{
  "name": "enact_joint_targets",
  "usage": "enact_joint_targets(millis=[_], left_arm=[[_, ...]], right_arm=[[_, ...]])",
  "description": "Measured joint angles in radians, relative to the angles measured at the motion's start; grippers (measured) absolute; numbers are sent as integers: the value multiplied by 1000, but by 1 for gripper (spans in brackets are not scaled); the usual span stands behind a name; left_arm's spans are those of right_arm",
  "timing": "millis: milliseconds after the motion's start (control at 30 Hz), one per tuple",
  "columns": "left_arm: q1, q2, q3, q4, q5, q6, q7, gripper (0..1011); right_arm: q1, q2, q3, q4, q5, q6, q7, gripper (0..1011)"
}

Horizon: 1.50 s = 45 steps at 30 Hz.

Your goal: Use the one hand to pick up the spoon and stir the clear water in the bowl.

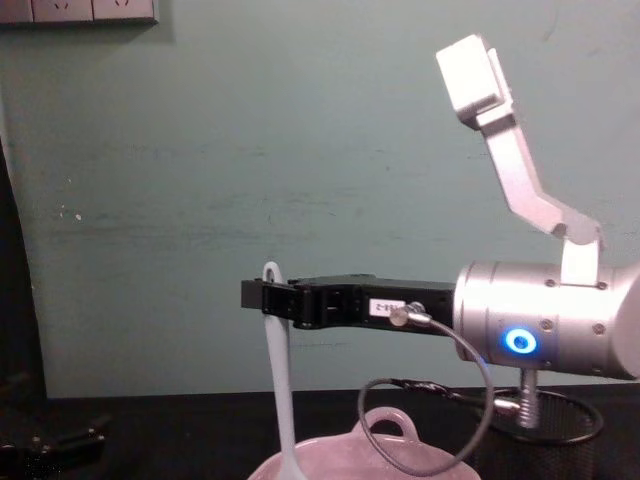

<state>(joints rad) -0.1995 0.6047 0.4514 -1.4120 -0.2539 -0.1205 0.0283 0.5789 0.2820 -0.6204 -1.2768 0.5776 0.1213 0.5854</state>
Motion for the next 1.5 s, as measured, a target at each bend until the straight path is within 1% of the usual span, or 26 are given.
enact_joint_targets(millis=[67, 133, 333, 400, 533, 733, 833, 933, 1033, 1067, 1267, 1500], left_arm=[[0, 0, 0, 0, 0, 0, 0, 1011], [0, 0, 0, 0, 0, 0, 0, 1011], [0, 0, 0, 0, 0, 0, 0, 1011], [0, 0, 0, 0, 0, 0, 0, 1011], [0, 0, 0, 0, 0, 0, 0, 1011], [0, 0, 0, 0, 0, 0, 0, 1011], [0, 0, 0, 0, 0, 0, 0, 1011], [0, 0, 0, 0, 0, 0, 0, 1011], [0, 0, 0, 0, 0, 0, 0, 1011], [0, 0, 0, 0, 0, 0, 0, 1011], [0, 0, 0, 0, 0, 0, 0, 1011], [0, 0, 0, 0, 0, 0, 0, 1011]], right_arm=[[13, -10, -3, 22, -1, -4, 4, 109], [35, -26, -4, 65, -2, -12, 10, 109], [69, -46, 5, 135, -5, -28, 14, 109], [77, -49, 13, 151, -6, -33, 13, 109], [79, -45, 28, 158, -7, -37, 10, 109], [65, -24, 47, 140, -9, -35, -5, 109], [49, -7, 60, 119, -9, -31, -14, 109], [23, 16, 70, 83, -8, -21, -26, 109], [7, 29, 75, 60, -8, -15, -33, 109], [-5, 37, 77, 42, -8, -12, -36, 109], [-44, 55, 79, -15, -8, -3, -48, 109], [-58, 54, 68, -46, -11, -2, -49, 109]])
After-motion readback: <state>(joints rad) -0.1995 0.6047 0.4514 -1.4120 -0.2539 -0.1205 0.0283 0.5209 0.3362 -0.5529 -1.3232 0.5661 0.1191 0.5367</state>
